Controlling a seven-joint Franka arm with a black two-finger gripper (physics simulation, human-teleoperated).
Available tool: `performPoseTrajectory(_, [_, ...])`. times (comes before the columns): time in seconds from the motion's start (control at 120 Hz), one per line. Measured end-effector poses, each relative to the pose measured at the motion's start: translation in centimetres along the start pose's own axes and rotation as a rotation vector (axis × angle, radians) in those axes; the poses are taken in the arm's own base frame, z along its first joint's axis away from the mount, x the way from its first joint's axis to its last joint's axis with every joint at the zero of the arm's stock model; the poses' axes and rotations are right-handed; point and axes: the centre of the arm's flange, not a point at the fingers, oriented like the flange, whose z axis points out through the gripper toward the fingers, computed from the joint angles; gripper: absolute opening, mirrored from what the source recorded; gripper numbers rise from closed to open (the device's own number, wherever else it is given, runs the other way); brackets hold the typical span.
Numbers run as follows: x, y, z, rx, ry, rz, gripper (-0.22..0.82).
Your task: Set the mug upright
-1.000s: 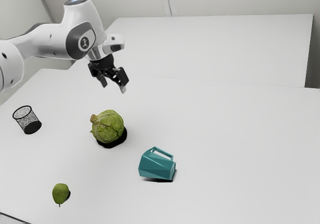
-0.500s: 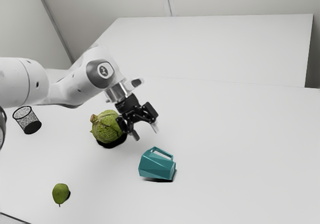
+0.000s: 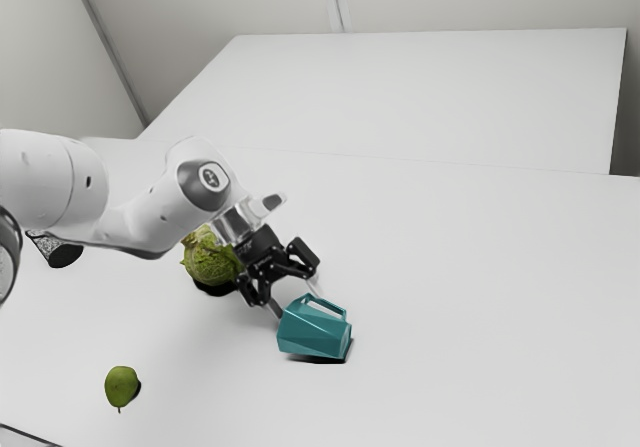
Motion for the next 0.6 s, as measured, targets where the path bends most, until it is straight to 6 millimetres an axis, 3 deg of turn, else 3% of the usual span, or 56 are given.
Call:
performPoseTrajectory(0.108, [0.0, -0.5, 1.0, -0.033, -0.010, -0.028, 0.60])
performPoseTrajectory(0.367, [0.2, -0.9, 1.2, -0.100, 0.007, -0.057, 0.60])
performPoseTrajectory(0.6, [-0.2, -1.2, 1.6, -0.118, 0.007, -0.057, 0.46])
